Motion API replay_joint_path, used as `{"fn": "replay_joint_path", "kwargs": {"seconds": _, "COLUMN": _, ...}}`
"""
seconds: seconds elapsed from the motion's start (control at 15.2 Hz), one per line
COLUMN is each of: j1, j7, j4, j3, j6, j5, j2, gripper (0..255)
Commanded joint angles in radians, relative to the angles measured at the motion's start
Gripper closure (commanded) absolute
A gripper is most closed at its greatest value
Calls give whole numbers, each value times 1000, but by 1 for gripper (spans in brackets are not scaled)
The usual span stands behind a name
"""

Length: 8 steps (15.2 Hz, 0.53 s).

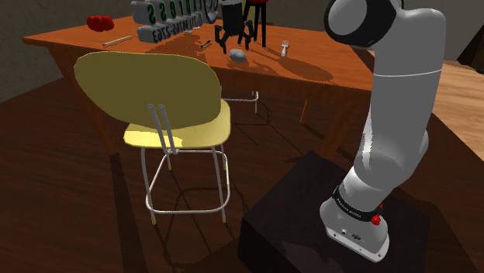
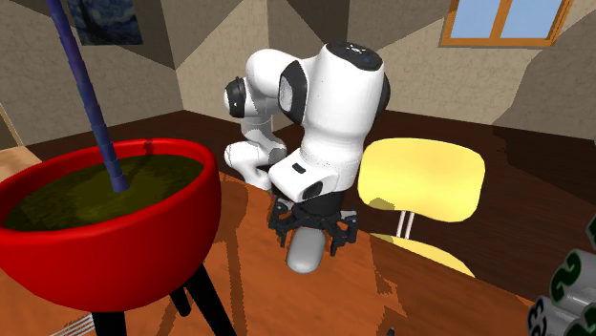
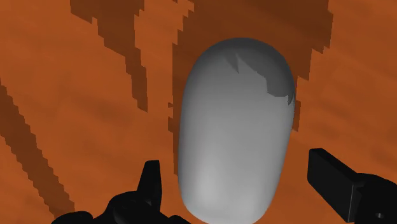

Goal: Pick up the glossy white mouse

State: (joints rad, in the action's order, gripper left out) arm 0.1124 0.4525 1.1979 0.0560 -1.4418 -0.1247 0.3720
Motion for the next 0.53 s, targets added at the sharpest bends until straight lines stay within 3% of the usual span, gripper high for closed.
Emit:
{"fn": "replay_joint_path", "kwargs": {"seconds": 0.0, "j1": 2, "j7": 2, "j4": 40, "j3": 0, "j6": -28, "j5": 1, "j2": -13, "gripper": 0}}
{"fn": "replay_joint_path", "kwargs": {"seconds": 0.07, "j1": 2, "j7": 2, "j4": 41, "j3": 0, "j6": -28, "j5": 1, "j2": -13, "gripper": 0}}
{"fn": "replay_joint_path", "kwargs": {"seconds": 0.13, "j1": 2, "j7": 2, "j4": 43, "j3": 0, "j6": -29, "j5": 1, "j2": -15, "gripper": 255}}
{"fn": "replay_joint_path", "kwargs": {"seconds": 0.46, "j1": 2, "j7": 2, "j4": 43, "j3": 0, "j6": -29, "j5": 1, "j2": -15, "gripper": 255}}
